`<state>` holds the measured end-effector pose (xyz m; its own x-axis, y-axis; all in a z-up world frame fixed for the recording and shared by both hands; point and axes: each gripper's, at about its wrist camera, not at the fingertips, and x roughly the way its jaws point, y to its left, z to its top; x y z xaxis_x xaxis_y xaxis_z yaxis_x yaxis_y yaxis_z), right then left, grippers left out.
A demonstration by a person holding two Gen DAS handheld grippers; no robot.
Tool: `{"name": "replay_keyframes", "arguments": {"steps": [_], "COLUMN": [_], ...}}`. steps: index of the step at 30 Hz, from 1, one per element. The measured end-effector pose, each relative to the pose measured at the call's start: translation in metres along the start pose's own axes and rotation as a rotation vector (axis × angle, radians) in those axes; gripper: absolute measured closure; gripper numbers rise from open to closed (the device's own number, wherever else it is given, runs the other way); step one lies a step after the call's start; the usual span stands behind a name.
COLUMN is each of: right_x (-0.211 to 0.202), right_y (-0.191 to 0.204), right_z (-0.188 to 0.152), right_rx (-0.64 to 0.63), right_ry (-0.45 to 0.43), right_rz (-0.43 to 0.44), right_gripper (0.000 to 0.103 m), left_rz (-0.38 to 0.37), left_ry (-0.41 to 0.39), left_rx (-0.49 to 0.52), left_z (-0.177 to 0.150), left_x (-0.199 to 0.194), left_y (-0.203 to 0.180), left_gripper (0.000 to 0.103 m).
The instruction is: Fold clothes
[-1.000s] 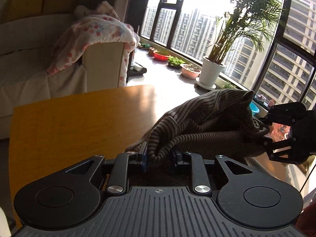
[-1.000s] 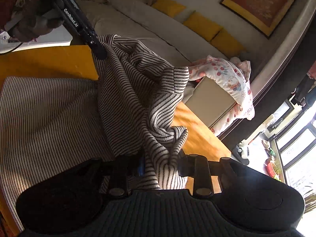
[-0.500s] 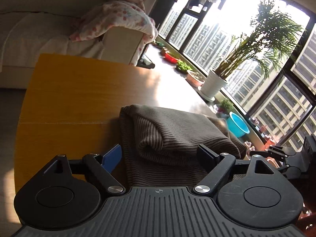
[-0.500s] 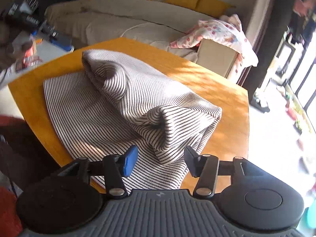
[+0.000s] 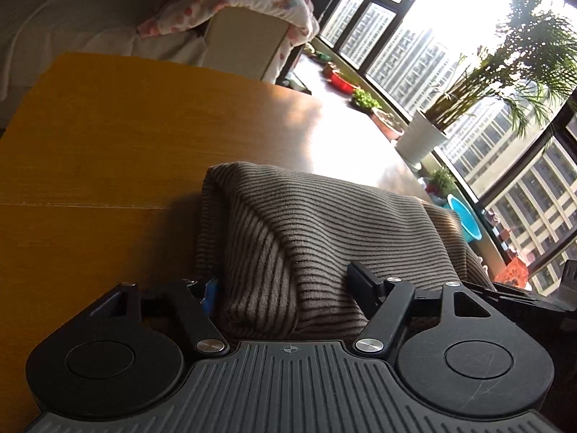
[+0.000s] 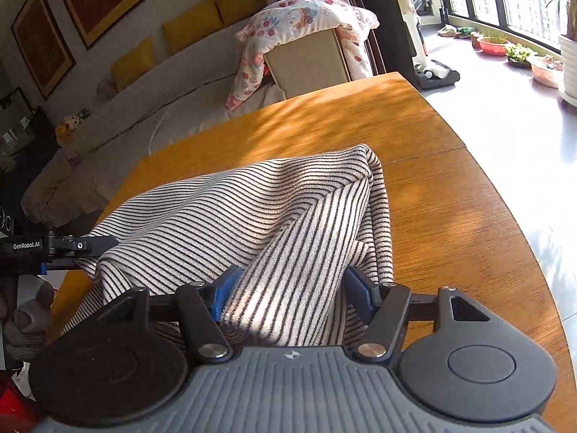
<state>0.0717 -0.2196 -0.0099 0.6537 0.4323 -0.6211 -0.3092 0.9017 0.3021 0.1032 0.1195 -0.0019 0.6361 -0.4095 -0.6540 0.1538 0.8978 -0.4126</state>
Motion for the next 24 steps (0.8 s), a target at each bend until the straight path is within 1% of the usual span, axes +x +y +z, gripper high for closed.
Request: {"name": "replay_keyframes", "arguments": {"steps": [1, 2, 3, 6, 9, 12, 14, 16, 17, 18, 19, 20, 21, 24], "right_x": [-0.003, -0.008, -0.015, -0.047, -0.068, -0.084, -0.08, -0.067, -0.06, -0.054, -0.052, -0.053, -0.056, -0.069], "right_y": [0.004, 0.007, 0.011, 0.02, 0.018, 0.016, 0.015, 0.015, 0.016, 0.017, 0.018, 0.019, 0.021, 0.027], "right_z": [0.003, 0.007, 0.011, 0.022, 0.018, 0.01, -0.005, -0.024, -0.034, -0.042, -0.045, -0.047, -0.045, -0.034], "right_rx": [-0.031, -0.055, -0.076, -0.132, -0.124, -0.117, -0.136, -0.165, -0.18, -0.202, -0.228, -0.252, -0.274, -0.33], "right_ry": [-0.015, -0.031, -0.045, -0.095, -0.099, -0.09, -0.063, -0.032, -0.016, -0.01, -0.02, -0.035, -0.048, -0.091], "right_rz": [0.001, 0.002, 0.013, 0.052, 0.088, 0.113, 0.098, 0.055, 0.031, 0.006, -0.012, -0.027, -0.04, -0.07], "right_gripper": [0.072, 0.076, 0.08, 0.081, 0.081, 0.08, 0.08, 0.078, 0.075, 0.069, 0.065, 0.058, 0.052, 0.045], "left_rz": [0.014, 0.02, 0.023, -0.008, -0.042, -0.072, -0.06, -0.011, 0.005, 0.019, 0.026, 0.035, 0.046, 0.075], "left_ry": [-0.014, -0.037, -0.062, -0.091, -0.117, -0.078, -0.035, 0.011, 0.016, 0.018, 0.013, 0.003, -0.012, -0.062], "left_rx": [0.028, 0.057, 0.086, 0.128, 0.167, 0.148, 0.13, 0.12, 0.125, 0.132, 0.14, 0.151, 0.161, 0.179], "left_z": [0.001, 0.003, 0.005, -0.005, -0.017, -0.038, -0.052, -0.063, -0.066, -0.069, -0.069, -0.067, -0.065, -0.058], "left_x": [-0.005, -0.015, -0.026, -0.054, -0.083, -0.085, -0.074, -0.058, -0.054, -0.05, -0.051, -0.055, -0.061, -0.077], "left_y": [-0.005, -0.011, -0.017, -0.031, -0.044, -0.04, -0.031, -0.021, -0.019, -0.016, -0.015, -0.016, -0.018, -0.022], "left_gripper": [0.067, 0.075, 0.078, 0.078, 0.078, 0.078, 0.077, 0.074, 0.072, 0.064, 0.059, 0.058, 0.055, 0.053]}}
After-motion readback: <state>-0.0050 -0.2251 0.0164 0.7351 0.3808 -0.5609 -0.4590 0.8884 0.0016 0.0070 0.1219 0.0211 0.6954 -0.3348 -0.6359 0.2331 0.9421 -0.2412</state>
